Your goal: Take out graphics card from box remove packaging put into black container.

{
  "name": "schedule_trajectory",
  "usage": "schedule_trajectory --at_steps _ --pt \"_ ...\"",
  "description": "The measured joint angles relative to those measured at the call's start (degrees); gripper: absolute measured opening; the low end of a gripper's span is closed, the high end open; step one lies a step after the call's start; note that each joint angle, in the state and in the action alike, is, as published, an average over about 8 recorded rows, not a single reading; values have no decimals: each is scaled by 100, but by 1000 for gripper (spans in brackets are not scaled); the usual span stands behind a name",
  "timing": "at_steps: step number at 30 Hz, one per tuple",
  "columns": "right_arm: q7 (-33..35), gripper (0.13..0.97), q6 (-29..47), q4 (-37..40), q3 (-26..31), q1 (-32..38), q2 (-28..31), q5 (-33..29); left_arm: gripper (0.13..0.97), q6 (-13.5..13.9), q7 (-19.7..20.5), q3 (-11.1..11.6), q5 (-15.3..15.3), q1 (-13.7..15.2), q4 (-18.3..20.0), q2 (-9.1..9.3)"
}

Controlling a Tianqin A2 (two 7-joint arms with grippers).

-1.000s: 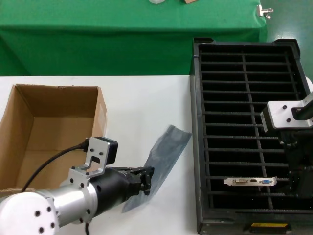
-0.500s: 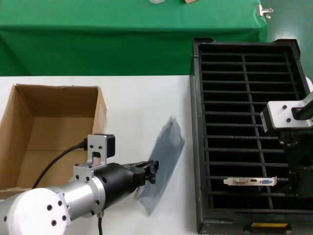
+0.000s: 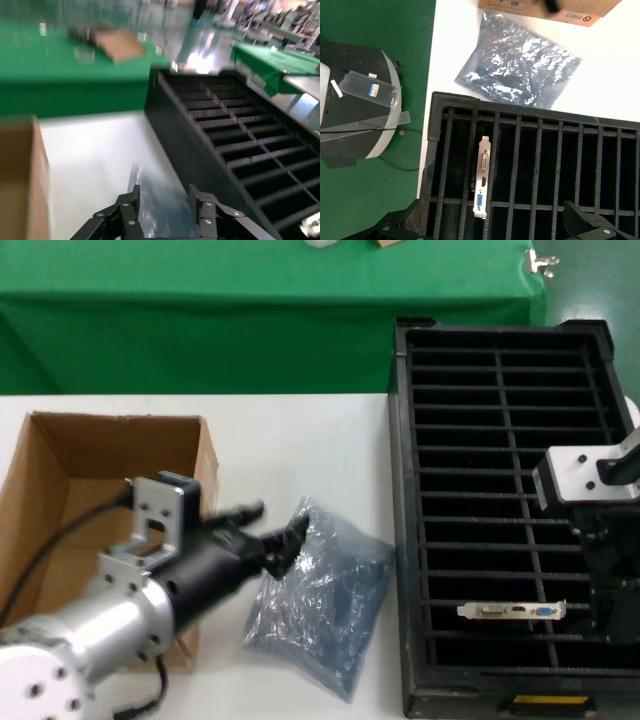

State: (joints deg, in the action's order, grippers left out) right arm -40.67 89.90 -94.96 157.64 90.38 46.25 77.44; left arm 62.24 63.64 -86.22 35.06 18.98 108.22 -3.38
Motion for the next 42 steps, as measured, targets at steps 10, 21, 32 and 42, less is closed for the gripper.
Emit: schedule_trajectory --at_steps 10,21,32,42 --pt "97 966 -218 7 -161 -224 -70 62 484 -719 -927 16 378 -189 651 -286" --pt "608 966 -1344 49 -988 -1353 -435 384 739 -1379 -1567 -52 1203 -398 331 -417" --pt "1199 966 -2656 98 -1951 -2674 -859 759 888 -2209 -2387 -135 2166 -655 -10 -583" --pt "1747 966 -3857 141 -2832 -3880 -1248 1103 950 -2971 -3144 -216 3046 -891 -322 -734"
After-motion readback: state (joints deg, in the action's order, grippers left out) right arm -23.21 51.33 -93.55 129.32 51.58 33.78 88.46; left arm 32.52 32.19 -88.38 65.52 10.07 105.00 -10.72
